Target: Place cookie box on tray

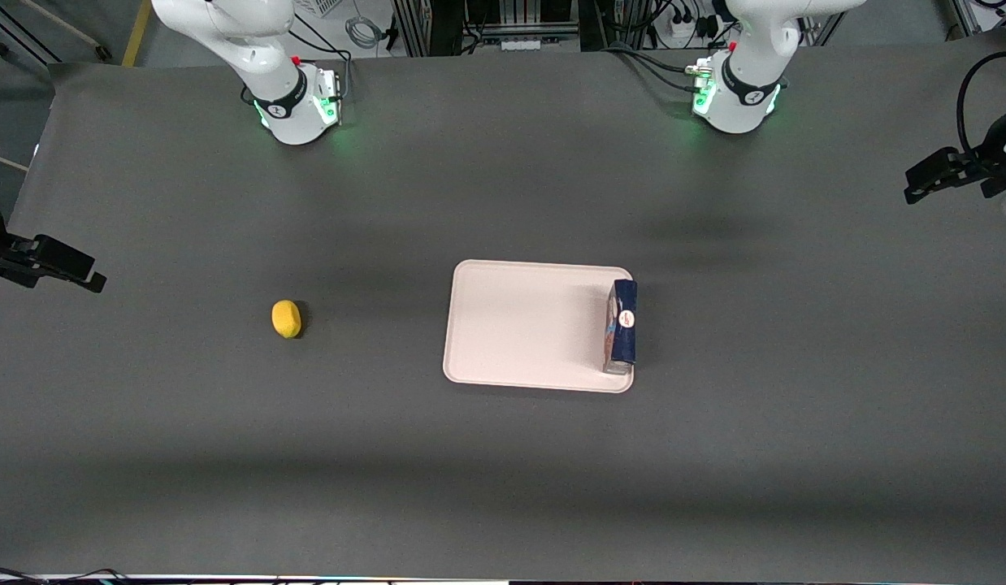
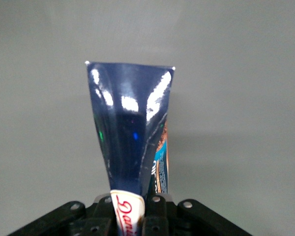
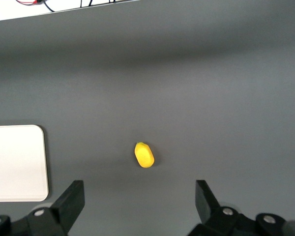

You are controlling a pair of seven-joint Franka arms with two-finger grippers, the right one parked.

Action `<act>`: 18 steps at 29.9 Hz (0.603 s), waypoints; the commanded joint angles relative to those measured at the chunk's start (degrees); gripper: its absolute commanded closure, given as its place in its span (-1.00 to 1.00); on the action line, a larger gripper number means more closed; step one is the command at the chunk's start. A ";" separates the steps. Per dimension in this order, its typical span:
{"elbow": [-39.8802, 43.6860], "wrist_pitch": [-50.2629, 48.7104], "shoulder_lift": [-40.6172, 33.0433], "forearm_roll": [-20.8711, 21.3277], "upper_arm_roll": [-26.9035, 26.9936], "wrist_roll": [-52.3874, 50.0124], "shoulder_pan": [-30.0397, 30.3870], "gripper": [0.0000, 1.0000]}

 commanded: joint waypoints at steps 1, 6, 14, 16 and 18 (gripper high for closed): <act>-9.15 4.46 -6.48 -0.99 1.37 2.09 -0.32 -1.00; -8.80 4.55 -6.30 -1.07 1.29 2.09 -0.49 -1.00; -7.31 5.17 -5.33 -1.42 -0.12 2.09 -0.76 -1.00; -6.69 4.99 -4.98 -1.42 -1.08 2.09 -0.84 -1.00; -6.08 4.64 -4.72 -1.51 -2.31 1.92 -0.76 -1.00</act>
